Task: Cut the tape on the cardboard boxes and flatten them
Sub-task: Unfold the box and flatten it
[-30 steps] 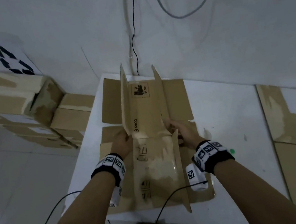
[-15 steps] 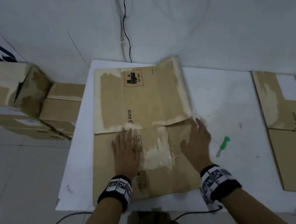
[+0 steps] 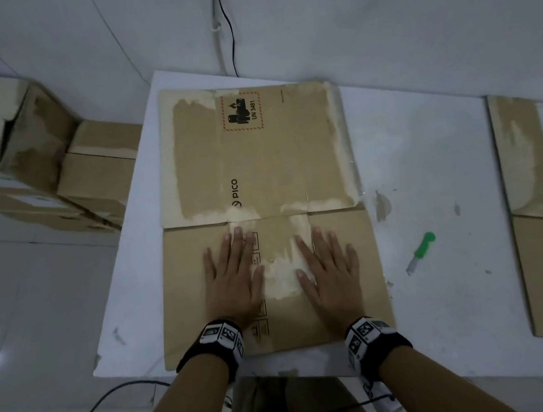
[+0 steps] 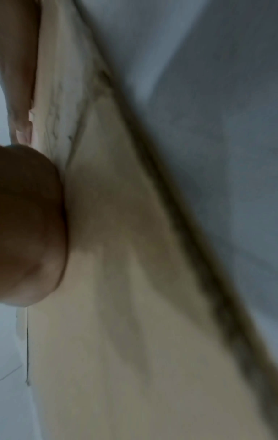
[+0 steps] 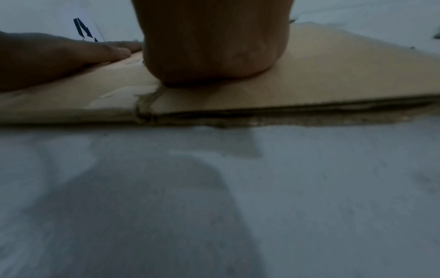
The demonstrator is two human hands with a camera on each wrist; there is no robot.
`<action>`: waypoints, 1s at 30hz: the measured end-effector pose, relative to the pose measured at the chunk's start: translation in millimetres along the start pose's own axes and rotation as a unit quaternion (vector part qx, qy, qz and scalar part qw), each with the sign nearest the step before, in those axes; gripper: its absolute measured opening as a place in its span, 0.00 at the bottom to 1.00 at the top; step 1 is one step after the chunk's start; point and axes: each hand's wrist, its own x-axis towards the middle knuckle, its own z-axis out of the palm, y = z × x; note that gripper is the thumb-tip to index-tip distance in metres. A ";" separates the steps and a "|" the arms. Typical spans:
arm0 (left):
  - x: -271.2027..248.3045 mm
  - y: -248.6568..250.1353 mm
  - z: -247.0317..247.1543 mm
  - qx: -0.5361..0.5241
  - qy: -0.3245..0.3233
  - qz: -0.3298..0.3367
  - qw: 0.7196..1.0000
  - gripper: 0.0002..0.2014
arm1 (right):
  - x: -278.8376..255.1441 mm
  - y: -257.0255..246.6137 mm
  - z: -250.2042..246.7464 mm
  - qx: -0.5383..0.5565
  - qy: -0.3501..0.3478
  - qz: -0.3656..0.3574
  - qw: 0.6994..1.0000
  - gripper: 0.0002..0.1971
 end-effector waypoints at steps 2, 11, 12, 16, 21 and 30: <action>0.3 -0.4 -0.9 -0.016 0.000 -0.001 1.000 0.30 | -1.4 -0.4 0.8 0.011 0.009 0.010 1.000 0.30; 84.8 -3.2 -9.0 -0.041 0.027 -0.024 0.999 0.30 | 102.2 -6.0 -12.1 0.014 0.051 0.014 0.999 0.30; 98.6 -7.9 -10.7 -0.035 0.016 -0.023 0.999 0.31 | 118.4 -4.1 -13.9 0.012 0.045 -0.001 0.999 0.30; 158.2 -26.4 -17.3 -0.014 -0.014 -0.008 1.000 0.33 | 186.7 1.0 -17.3 0.030 0.023 -0.026 0.999 0.33; 240.1 -42.3 -25.6 -0.013 -0.013 -0.036 0.999 0.35 | 266.6 2.3 -23.4 0.037 0.035 -0.027 0.998 0.36; 283.4 -54.4 -24.4 -0.009 0.007 -0.039 0.999 0.33 | 314.8 2.9 -20.0 0.008 0.039 -0.006 0.999 0.37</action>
